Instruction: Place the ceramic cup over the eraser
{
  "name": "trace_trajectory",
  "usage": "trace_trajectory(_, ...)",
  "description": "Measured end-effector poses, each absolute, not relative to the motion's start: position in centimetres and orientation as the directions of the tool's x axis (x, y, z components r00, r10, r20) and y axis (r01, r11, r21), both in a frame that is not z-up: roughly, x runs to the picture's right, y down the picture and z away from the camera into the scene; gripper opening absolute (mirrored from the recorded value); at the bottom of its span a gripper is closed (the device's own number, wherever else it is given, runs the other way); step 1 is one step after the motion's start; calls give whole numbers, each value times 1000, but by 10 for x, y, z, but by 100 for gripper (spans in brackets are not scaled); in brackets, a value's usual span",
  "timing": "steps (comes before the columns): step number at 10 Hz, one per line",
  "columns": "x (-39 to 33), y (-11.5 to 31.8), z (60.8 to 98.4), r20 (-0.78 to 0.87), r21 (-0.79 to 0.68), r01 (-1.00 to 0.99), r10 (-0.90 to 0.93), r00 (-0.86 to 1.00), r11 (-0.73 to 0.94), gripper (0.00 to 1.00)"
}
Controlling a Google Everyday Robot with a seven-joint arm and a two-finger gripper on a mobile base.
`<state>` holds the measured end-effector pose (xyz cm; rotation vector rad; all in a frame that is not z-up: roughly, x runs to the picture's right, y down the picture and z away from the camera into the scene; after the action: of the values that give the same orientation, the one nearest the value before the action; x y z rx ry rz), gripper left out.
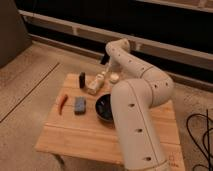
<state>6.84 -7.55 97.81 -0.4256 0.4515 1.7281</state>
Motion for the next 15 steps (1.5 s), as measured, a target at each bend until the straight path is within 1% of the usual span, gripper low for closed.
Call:
trace_trajectory(3, 72, -73, 981, -521, 62, -981, 832, -190, -185, 12)
trace_trajectory(4, 73, -74, 982, -519, 62, -981, 834, -189, -183, 3)
trace_trajectory(5, 74, -80, 981, -506, 65, -982, 842, -186, -178, 0)
trace_trajectory(7, 75, -104, 970, -459, 59, -984, 870, -179, -171, 0)
trace_trajectory(10, 70, -169, 921, -307, 32, -985, 936, -173, -171, 0)
trace_trajectory(12, 60, -197, 888, -219, -8, -988, 964, -151, -157, 0)
trace_trajectory(15, 32, -231, 838, -94, -72, -994, 993, -76, -83, 0)
